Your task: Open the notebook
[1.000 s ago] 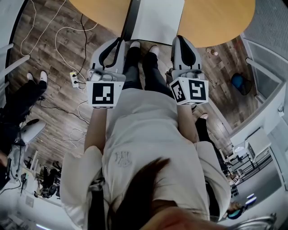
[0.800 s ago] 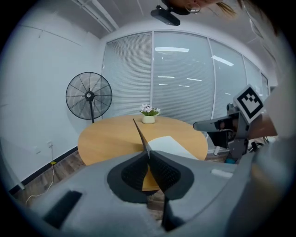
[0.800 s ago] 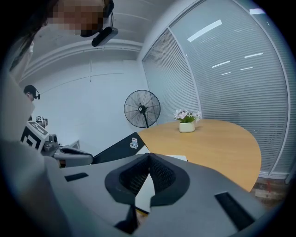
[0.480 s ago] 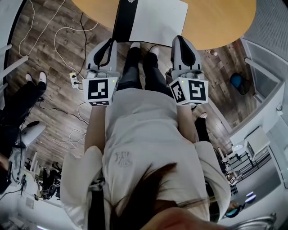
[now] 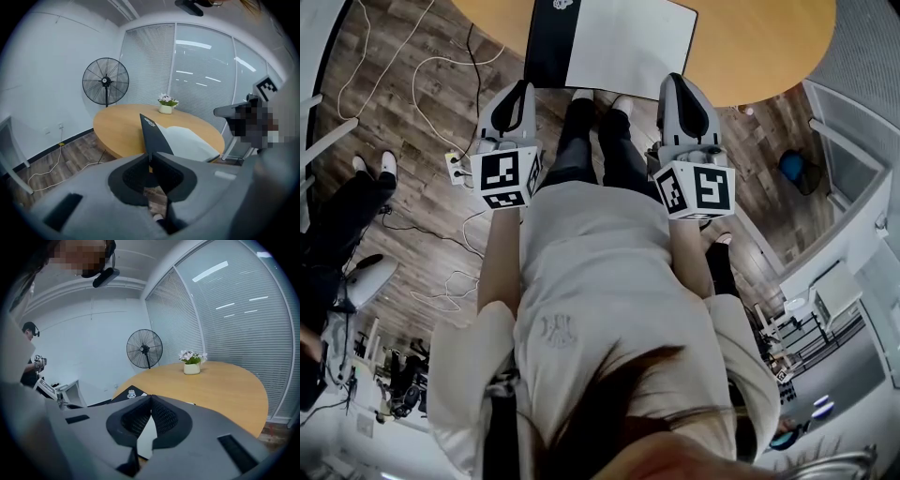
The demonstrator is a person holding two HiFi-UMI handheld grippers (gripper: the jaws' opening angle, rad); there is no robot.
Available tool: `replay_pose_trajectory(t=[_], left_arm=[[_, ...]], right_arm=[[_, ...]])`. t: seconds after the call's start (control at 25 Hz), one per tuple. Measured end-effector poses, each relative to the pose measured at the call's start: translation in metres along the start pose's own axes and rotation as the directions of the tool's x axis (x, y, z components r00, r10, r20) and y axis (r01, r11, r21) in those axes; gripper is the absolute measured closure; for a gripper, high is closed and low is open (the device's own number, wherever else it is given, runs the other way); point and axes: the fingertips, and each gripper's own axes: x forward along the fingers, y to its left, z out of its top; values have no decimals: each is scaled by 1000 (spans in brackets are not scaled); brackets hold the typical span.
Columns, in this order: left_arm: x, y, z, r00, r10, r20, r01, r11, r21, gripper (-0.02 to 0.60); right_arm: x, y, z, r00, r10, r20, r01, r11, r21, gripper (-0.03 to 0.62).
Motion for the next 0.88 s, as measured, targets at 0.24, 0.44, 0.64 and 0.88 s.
replay_pose_trajectory(t=[0.24,0.44,0.64,0.88], left_arm=[[10,14,-20,999,8,-46,-9,1000,-23,546],[19,18,-31,997,6,-76,-9,999,-45,545],[27,22,-43,994,0,-105,-6,999,-51,543],[38,25,-56,989,-6,-145,-4,998,-64,542]], right_arm=[[2,3,2,1000,-14,-1,14,1000,-4,591],[6,5,3,1000,-18,-4,18,1000,-3,591],[11,7,1,1000,-18,-10,18,1000,-1,591],[15,5,0,999,-23,-22,23,1000,1,591]])
